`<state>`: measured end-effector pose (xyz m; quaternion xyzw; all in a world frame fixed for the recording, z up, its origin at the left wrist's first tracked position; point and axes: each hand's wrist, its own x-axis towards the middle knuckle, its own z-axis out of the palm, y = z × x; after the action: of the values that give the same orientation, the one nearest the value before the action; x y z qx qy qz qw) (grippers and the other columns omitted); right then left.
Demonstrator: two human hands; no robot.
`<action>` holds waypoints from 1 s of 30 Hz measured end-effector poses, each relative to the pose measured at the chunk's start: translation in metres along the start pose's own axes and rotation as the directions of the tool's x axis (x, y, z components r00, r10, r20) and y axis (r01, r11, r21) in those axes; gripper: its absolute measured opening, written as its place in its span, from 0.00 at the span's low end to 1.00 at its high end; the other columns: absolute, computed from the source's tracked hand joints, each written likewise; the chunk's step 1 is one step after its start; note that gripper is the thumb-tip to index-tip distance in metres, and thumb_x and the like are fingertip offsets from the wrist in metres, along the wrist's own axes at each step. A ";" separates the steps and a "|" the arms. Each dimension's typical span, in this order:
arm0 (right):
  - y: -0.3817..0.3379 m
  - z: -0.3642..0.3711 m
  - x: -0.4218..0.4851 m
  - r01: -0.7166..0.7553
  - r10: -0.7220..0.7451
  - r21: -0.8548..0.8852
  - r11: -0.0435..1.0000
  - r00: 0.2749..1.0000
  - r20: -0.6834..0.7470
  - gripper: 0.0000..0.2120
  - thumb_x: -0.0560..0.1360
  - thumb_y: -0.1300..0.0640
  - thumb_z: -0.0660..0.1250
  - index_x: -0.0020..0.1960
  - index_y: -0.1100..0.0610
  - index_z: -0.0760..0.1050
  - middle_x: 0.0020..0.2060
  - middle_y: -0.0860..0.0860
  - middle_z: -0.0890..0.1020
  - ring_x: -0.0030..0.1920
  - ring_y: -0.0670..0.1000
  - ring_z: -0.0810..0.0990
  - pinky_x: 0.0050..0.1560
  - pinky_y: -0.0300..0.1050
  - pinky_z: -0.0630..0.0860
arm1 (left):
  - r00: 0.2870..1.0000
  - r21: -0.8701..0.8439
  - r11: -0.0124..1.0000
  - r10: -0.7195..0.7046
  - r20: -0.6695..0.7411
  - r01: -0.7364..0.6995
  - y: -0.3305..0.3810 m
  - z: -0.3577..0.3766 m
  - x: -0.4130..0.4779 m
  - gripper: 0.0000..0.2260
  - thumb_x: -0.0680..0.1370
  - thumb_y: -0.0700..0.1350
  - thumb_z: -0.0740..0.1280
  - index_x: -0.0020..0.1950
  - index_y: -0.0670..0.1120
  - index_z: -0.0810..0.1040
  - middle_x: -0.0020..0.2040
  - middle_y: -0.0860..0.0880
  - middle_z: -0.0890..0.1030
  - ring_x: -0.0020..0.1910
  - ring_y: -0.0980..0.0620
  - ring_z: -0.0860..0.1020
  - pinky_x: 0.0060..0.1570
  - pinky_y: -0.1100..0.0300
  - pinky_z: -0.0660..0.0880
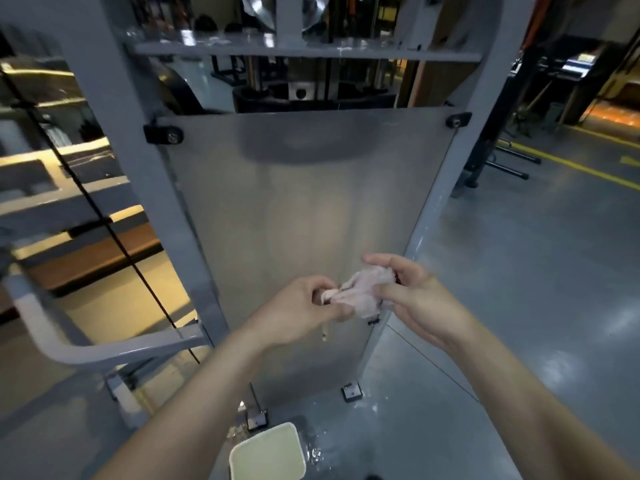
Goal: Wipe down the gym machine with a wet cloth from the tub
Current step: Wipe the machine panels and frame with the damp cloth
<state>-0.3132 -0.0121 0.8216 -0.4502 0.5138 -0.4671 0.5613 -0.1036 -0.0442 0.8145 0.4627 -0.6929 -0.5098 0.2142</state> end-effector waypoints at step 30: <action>-0.097 -0.035 0.114 0.572 -0.857 -0.644 0.507 0.412 -0.309 0.04 0.79 0.64 0.70 0.53 0.61 0.81 0.54 0.53 0.74 0.52 0.44 0.76 0.56 0.35 0.73 | 0.698 -0.344 0.904 -0.075 -0.712 -0.254 0.098 -0.007 0.079 0.08 0.81 0.36 0.62 0.47 0.46 0.78 0.38 0.50 0.79 0.38 0.50 0.78 0.49 0.51 0.79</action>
<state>-0.3505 -0.1405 0.8968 -0.5714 0.4992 -0.6512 -0.0158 -0.1774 -0.1104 0.8918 0.5310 -0.4527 -0.4158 0.5833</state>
